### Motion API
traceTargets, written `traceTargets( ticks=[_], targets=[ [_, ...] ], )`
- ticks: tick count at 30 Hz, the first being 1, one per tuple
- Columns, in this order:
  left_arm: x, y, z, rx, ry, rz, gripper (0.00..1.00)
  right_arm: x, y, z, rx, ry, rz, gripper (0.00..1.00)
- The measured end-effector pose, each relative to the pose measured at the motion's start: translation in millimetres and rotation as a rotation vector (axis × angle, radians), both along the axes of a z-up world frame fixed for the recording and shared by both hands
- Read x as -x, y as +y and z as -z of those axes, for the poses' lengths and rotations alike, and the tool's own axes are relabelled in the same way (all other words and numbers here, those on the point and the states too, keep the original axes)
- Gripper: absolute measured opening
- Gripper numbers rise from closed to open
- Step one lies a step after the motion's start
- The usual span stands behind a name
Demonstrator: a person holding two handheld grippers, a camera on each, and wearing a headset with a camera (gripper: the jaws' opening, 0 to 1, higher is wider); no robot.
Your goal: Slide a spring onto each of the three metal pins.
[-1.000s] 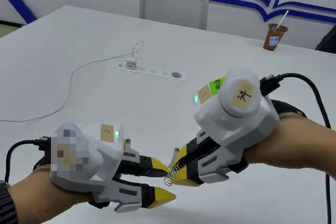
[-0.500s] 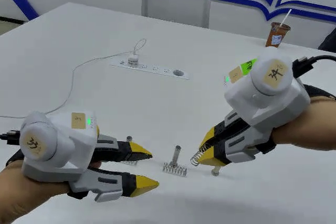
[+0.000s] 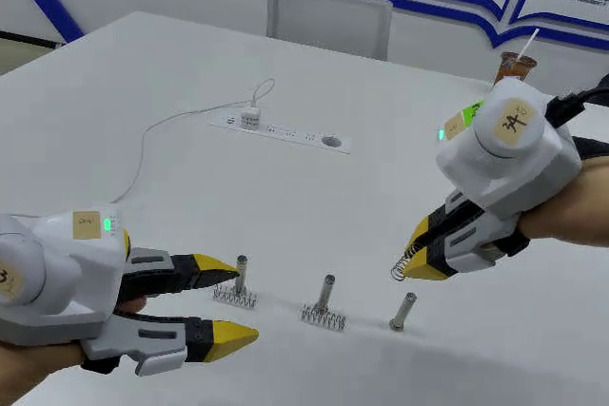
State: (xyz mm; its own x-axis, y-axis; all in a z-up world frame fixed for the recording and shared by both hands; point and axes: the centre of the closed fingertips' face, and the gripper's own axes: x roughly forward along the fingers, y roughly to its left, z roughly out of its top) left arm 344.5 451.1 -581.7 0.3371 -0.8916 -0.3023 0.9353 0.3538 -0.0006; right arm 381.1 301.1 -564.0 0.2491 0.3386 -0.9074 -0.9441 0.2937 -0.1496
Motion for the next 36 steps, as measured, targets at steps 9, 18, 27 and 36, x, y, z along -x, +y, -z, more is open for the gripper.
traceTargets(
  ticks=[9,18,27,36],
  targets=[
    [-0.6,-0.6,3.3,0.006,0.014,-0.018,0.47,-2.6,-22.0,26.6,0.075,0.043,0.035,0.12],
    [-0.4,0.6,7.0,0.006,0.023,-0.022,0.49,-6.9,-24.2,39.9,0.073,0.074,0.057,0.12],
    [-0.8,1.3,8.6,0.004,0.022,-0.021,0.49,-7.4,-24.7,46.5,0.086,0.085,0.059,0.12],
    [-0.1,1.3,10.4,-0.005,0.024,-0.013,0.49,-8.8,-23.8,64.1,0.085,0.105,0.072,0.12]
  ],
)
